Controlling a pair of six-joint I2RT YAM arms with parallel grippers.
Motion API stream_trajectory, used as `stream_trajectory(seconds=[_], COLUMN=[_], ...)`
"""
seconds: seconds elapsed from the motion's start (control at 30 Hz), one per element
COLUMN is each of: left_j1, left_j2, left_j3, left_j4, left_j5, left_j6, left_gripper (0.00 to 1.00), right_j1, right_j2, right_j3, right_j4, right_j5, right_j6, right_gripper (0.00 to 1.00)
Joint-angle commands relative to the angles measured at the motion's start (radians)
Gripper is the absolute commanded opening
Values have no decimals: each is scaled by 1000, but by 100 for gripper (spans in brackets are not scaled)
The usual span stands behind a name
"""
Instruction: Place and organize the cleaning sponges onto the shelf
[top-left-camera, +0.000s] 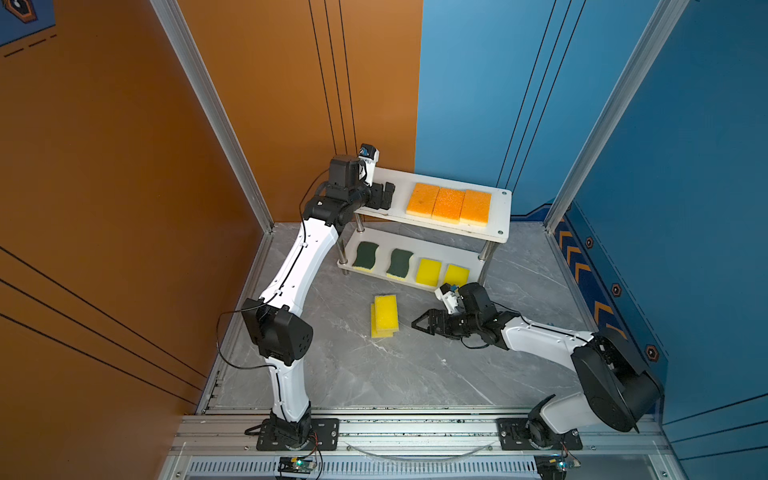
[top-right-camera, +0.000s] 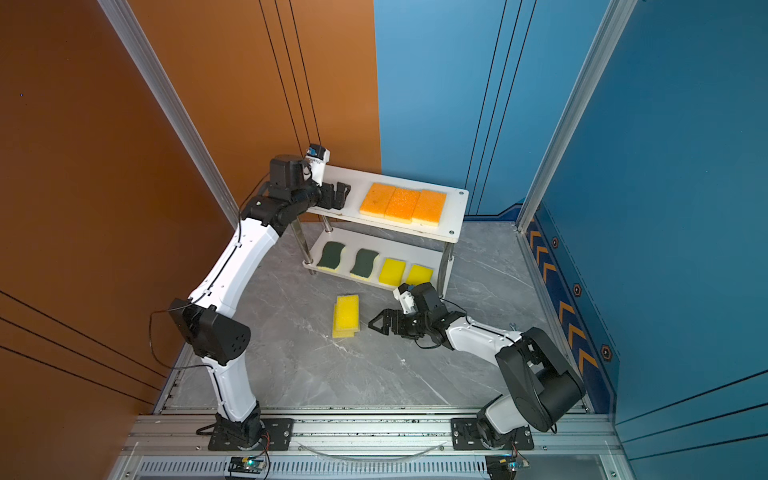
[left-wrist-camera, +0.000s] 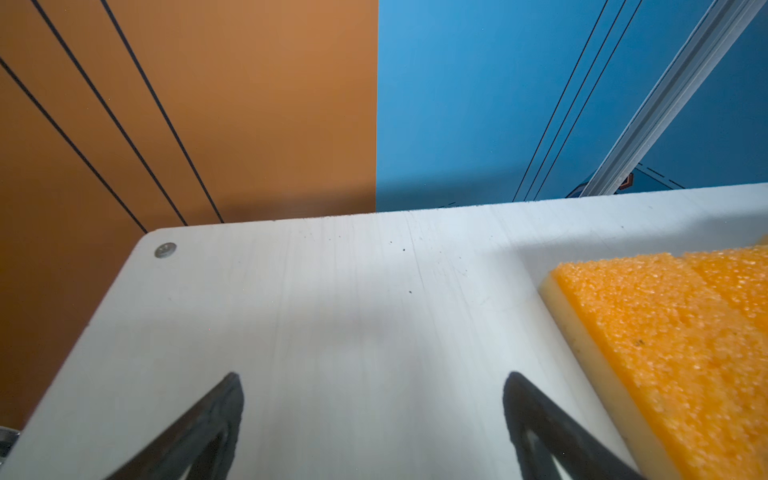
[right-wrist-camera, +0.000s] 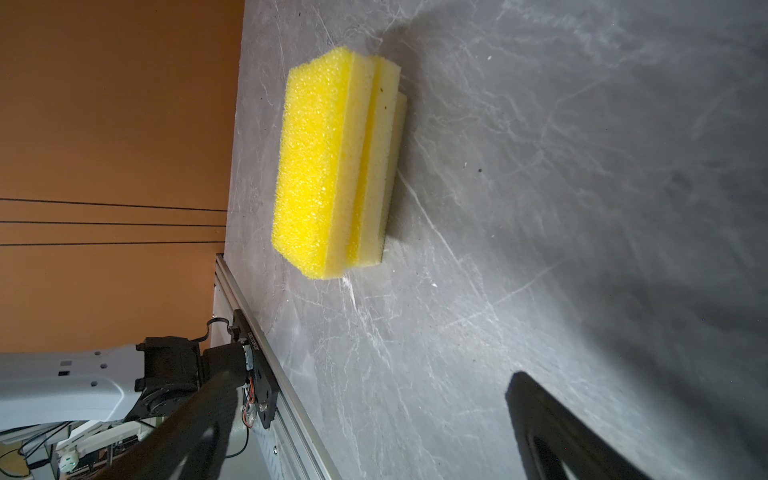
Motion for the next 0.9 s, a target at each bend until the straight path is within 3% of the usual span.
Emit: stream_trajectory(seconds=[0.0, 0.2, 0.5, 0.67, 0.87], left_j1=[-2, -63, -206, -261, -287], left_j2=[-89, -252, -513, -589, -645], left_j3=[-34, -155, -511, -668, -837], left_j4=[-2, 3, 23, 20, -37], left_j5=[-12, -80, -251, -329, -366], left_j6=[-14, 13, 0, -103, -355], left_gripper=[97, 98, 97, 98, 98], right_j1=[3, 6, 4, -6, -23], right_j2=[-5, -30, -106, -149, -176], right_j3=[-9, 2, 46, 63, 60], right_j4=[17, -8, -144, -206, -239], right_j5=[-17, -8, 23, 42, 59], right_j6=[14, 9, -34, -54, -60], right_gripper=[100, 100, 100, 100, 100])
